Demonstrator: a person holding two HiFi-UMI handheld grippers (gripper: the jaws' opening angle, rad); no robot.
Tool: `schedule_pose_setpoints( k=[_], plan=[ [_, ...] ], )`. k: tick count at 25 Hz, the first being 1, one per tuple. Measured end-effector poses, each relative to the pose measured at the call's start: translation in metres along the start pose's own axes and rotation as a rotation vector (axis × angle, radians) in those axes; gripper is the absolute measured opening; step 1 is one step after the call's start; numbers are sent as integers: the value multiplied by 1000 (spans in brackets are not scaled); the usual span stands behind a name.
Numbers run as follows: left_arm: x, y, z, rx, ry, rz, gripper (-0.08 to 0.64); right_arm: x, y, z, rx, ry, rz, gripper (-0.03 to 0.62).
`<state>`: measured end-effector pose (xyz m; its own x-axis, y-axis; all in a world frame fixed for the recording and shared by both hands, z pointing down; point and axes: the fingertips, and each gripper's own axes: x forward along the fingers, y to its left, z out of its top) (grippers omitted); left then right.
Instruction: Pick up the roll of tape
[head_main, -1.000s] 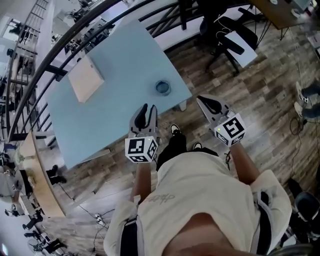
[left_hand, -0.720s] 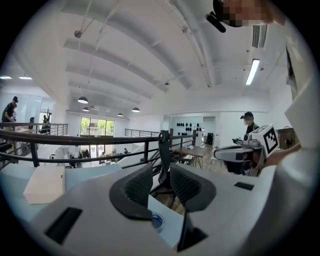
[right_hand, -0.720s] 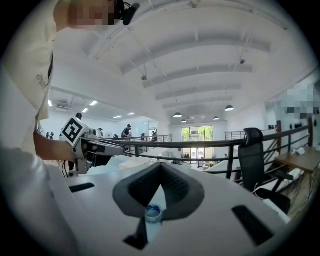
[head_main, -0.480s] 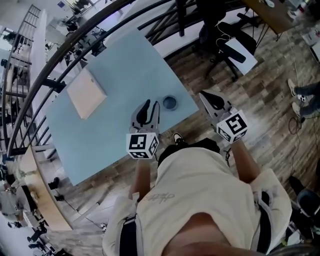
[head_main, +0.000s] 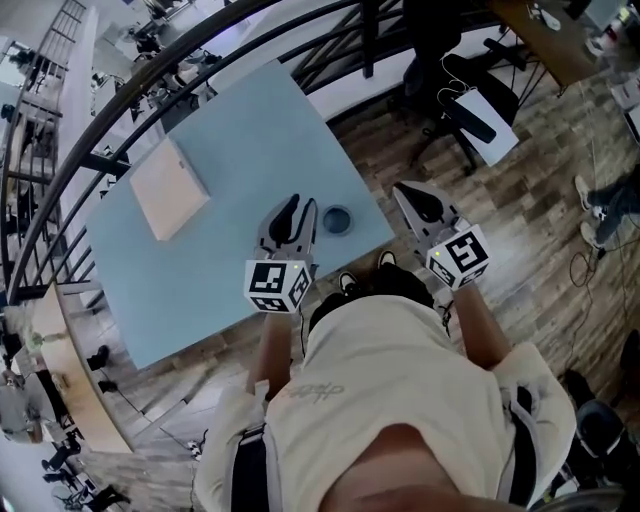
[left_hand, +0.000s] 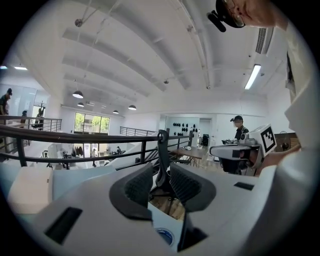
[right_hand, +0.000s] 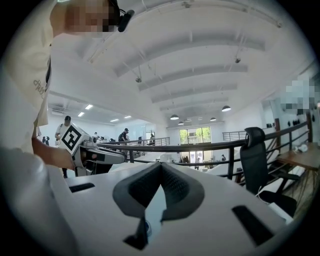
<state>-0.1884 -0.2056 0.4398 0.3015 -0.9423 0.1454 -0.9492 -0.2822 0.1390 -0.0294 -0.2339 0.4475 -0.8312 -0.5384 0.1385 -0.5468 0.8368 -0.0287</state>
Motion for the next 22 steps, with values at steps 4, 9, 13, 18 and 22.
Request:
schedule_pose_setpoints(
  k=[4, 9, 13, 18, 22],
  plan=[
    [7, -4, 2, -8, 3, 55, 117, 6, -14, 1, -24, 8, 69, 6],
    [16, -17, 5, -6, 2, 103, 117, 7, -38, 8, -49, 5, 120, 6],
    [15, -25, 3, 8, 9, 126, 117, 8, -40, 1, -40, 11, 162, 6],
    [14, -30, -4, 20, 48, 120, 117, 12, -34, -2, -35, 13, 192, 6],
    [18, -27, -23, 30, 102, 101, 117, 15, -32, -3, -28, 10, 186, 6]
  ],
)
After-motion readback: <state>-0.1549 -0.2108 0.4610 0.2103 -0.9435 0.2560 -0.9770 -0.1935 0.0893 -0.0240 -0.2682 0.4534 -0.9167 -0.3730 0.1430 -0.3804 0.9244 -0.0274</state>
